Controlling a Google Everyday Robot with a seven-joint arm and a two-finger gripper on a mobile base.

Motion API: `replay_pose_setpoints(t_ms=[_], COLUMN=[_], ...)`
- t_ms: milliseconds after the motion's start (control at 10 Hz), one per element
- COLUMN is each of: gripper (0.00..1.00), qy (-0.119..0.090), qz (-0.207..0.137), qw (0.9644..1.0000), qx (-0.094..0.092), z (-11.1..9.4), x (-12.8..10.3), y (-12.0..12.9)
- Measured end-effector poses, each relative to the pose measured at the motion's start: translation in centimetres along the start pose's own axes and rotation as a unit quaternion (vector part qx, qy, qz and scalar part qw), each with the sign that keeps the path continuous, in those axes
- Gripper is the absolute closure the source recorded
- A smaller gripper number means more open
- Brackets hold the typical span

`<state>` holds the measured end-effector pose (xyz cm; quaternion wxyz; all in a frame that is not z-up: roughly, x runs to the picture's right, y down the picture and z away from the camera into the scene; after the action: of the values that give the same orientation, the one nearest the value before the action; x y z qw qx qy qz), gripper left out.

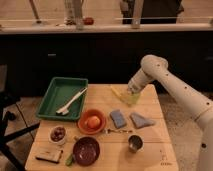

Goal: Place banana in table surface

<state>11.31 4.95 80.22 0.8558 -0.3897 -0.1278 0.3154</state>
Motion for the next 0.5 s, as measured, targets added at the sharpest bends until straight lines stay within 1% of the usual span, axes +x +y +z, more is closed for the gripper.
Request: replay_pose_setpoints(t_ms=[100, 300, 500], gripper=[0.98, 0.98, 0.98], qy=[-0.002, -0.004, -0.008], qz=[-0.011, -0.022, -0.031], qw=[0.9999, 0.9997, 0.9994], qx=[-0.003, -0.008, -0.010], z=[0.5, 1.3, 1.5], x=[-1.4, -3.4, -4.3], y=[0.5, 1.3, 1.5])
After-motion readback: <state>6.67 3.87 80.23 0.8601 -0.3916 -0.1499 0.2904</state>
